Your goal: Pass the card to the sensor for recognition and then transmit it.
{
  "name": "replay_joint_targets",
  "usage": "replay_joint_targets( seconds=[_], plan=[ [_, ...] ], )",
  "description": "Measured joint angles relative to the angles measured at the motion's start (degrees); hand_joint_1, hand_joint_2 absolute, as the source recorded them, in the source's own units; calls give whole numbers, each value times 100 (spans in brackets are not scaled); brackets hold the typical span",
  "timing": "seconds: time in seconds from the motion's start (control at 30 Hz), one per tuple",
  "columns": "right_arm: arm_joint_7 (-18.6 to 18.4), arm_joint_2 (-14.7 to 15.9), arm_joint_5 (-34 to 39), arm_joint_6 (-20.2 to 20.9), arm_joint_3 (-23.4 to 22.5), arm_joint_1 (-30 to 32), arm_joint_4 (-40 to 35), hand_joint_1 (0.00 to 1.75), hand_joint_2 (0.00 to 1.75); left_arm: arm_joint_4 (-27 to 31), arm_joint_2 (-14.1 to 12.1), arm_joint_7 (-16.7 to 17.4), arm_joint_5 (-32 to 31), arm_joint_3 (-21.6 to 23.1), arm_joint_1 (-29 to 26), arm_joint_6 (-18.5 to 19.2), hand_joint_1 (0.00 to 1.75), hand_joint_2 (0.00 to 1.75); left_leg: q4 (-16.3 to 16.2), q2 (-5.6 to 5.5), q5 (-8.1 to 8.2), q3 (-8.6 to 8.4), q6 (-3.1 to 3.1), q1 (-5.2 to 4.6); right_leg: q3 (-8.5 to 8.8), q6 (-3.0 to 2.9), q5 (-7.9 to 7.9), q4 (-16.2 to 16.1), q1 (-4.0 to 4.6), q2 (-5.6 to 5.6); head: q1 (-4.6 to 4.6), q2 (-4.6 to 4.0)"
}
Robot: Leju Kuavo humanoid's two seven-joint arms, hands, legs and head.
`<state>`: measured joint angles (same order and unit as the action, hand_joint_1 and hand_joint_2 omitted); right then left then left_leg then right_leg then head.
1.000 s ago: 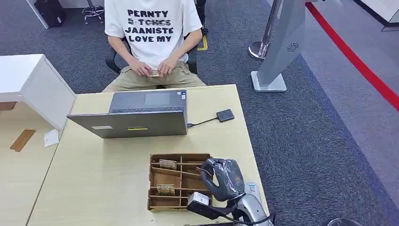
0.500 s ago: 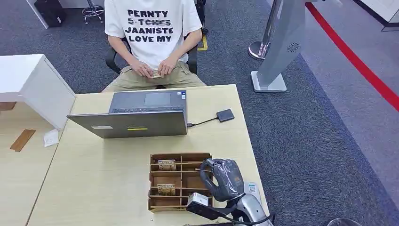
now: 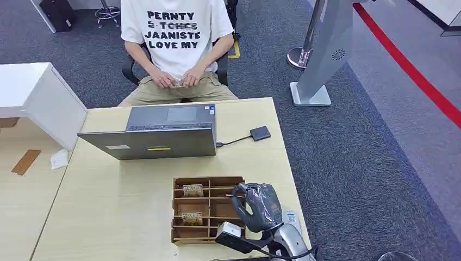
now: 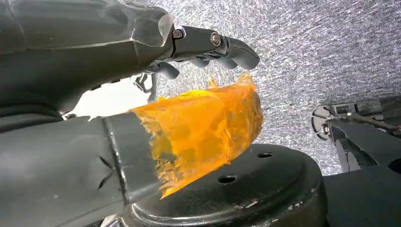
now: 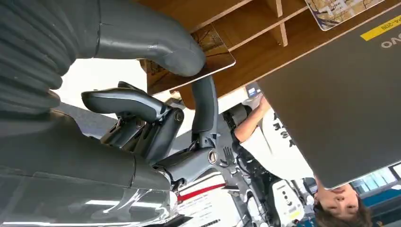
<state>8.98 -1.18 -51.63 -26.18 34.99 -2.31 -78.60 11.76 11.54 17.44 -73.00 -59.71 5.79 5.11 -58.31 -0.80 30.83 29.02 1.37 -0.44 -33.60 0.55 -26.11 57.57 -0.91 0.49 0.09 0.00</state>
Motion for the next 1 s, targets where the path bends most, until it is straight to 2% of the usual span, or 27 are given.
replay_joint_targets(
  seconds=[0.13, 0.17, 0.4, 0.7, 1.0],
  plan=[
    [11, 0, 74, 0, -15, 6, -35, 175, 175, 0, 0, 0, 0, 0, 0, 0, 0, 0, 0, 0, 0, 0, 0, 0, 0, 0, 0, 0, 0, 0, 0, 0],
    [31, 0, 145, 4, -22, 7, -65, 171, 175, 0, 0, -2, 0, 0, -1, 0, 0, 0, 0, 0, 0, 0, 0, 0, 0, 0, 0, 0, 0, 0, 0, 0],
    [197, 2, 829, 256, -138, 68, -510, 175, 175, 0, 0, -9, 42, 2, -3, 0, 0, 0, 0, 1, 0, 0, 0, 0, 0, 0, 0, 0, 0, 0, 0, 0],
    [547, 20, 1922, 566, -488, 349, -1738, 175, 175, 0, 0, -9, 127, -28, -25, 0, 0, 0, 0, 2, 0, 0, 0, 0, -1, 0, 0, 0, 0, 1, 0, 0],
    [649, 66, 2201, 625, -654, 507, -2284, 175, 175, 0, 0, -9, 151, -37, -25, -9, 0, 0, 0, 2, 0, 0, 0, 0, -1, 0, 0, 0, 0, 1, 2, 0]
  ],
)
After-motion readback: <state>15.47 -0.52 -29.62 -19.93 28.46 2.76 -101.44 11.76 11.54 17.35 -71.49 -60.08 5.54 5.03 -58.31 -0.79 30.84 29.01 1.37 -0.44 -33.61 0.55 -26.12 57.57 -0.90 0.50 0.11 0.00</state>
